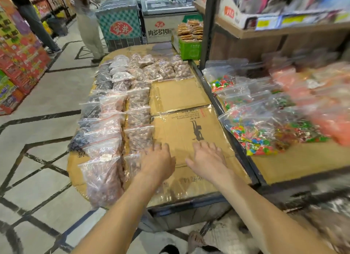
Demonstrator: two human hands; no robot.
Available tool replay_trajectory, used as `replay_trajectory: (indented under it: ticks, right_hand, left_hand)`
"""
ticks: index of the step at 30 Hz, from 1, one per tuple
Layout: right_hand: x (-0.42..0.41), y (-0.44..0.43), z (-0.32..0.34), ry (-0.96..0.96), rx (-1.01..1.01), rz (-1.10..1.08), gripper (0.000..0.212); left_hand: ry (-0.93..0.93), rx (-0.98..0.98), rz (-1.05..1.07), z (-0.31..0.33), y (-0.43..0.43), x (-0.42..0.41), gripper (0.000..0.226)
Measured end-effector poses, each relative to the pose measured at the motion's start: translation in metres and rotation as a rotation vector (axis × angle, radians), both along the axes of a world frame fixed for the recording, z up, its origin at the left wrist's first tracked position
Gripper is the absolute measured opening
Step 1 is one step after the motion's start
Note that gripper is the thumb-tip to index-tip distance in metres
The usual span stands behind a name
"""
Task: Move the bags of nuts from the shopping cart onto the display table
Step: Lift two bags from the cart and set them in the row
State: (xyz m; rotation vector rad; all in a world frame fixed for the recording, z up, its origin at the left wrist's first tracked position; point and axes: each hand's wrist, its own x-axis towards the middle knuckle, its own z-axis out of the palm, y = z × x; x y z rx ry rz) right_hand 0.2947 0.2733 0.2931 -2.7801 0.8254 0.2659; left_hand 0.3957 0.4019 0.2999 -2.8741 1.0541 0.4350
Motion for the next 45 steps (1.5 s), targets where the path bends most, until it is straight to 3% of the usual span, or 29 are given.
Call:
replay_trajectory:
  ticks: [13, 25, 37, 45]
  right_hand:
    - [-0.152, -0.01, 0.003, 0.103, 0.011, -0.428, 0.074]
    - [-0.303, -0.085, -0.026, 0.044, 0.033, -0.755, 0.077]
    - [-0.409, -0.12, -0.059, 0.042, 0.181, -1.003, 0.08]
    - [-0.443, -0.139, -0.083, 0.092, 0.277, -1.112, 0.064]
  left_hand:
    - [0.011, 0.024, -0.462, 0.001, -0.067, -0.101, 0.059]
    - [0.007, 0.03, -0.801, -0.011, -0.189, -0.228, 0.061]
    - [0.009, 0.146, -1.025, -0.048, -0.261, -0.341, 0.06]
    - [0.071, 0.26, -1.134, -0.082, -0.308, -0.375, 0.064]
